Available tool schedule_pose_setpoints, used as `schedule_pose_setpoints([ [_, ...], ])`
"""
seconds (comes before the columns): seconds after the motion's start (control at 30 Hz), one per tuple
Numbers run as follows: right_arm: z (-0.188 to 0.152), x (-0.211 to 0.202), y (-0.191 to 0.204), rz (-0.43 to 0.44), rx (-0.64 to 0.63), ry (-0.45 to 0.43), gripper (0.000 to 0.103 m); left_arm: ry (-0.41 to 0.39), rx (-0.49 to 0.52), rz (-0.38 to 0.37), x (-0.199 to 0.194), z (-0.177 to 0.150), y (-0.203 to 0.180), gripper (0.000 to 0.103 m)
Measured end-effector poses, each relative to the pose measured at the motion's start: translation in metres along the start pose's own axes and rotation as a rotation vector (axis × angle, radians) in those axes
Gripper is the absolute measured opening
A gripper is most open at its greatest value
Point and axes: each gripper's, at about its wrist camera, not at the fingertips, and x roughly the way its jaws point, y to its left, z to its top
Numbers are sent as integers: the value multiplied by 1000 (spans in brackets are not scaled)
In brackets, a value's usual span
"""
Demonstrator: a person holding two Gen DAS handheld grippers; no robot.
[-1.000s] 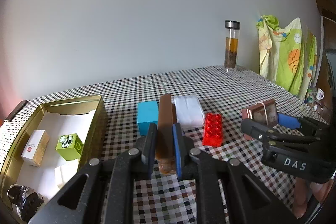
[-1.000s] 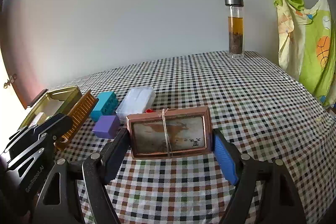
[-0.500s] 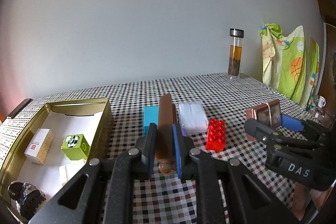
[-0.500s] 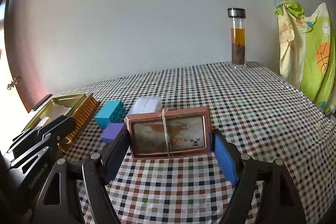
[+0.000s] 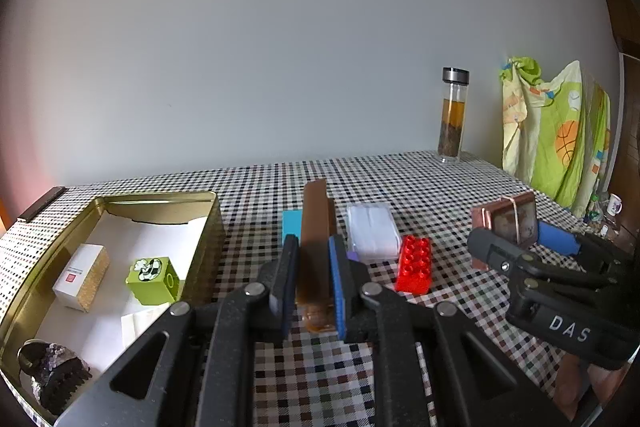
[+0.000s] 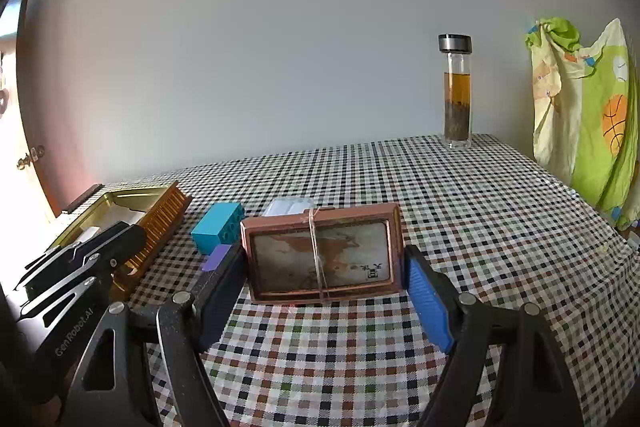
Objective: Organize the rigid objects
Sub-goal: 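Lift photo frame with right tool while left tool lifts brown bar toward tin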
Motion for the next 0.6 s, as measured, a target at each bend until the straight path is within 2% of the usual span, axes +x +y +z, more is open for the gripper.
schedule_pose_setpoints([
  [0.6,-1,-14,15,-1,-36,-100,79,-67,-22,10,-15,-2,8,14],
])
